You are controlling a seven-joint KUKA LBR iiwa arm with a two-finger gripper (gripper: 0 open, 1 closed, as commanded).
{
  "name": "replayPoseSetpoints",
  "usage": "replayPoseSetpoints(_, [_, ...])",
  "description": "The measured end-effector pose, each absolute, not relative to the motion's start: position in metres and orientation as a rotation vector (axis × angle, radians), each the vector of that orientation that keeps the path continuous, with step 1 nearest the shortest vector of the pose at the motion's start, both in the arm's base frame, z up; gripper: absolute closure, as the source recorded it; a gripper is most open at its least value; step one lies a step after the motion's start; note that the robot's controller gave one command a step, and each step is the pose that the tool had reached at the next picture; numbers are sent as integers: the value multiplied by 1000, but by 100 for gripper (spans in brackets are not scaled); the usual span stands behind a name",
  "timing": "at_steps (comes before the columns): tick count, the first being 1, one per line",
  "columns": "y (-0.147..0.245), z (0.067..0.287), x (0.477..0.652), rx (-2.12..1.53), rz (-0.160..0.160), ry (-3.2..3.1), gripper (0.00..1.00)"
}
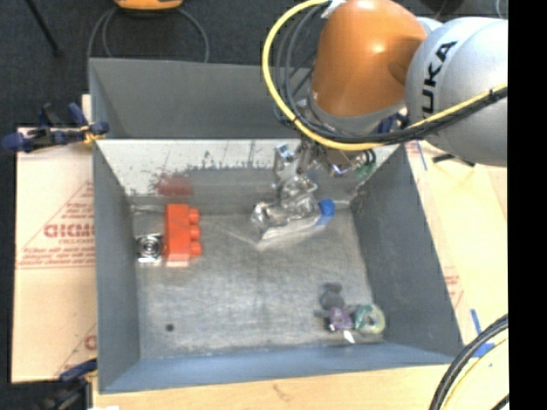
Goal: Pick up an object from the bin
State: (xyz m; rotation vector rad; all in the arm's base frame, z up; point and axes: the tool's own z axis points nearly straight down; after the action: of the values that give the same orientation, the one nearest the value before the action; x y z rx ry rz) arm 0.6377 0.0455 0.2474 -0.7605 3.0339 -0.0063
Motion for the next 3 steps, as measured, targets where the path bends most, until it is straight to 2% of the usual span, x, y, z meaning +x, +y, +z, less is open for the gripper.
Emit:
replayPoseSetpoints(1, [37,150,647,-943,-1,3000,100])
replayPoseSetpoints(2, [39,170,657,-858,2,3013,100])
replayPoseSetpoints(3, [25,178,645,-610,1,3077,100])
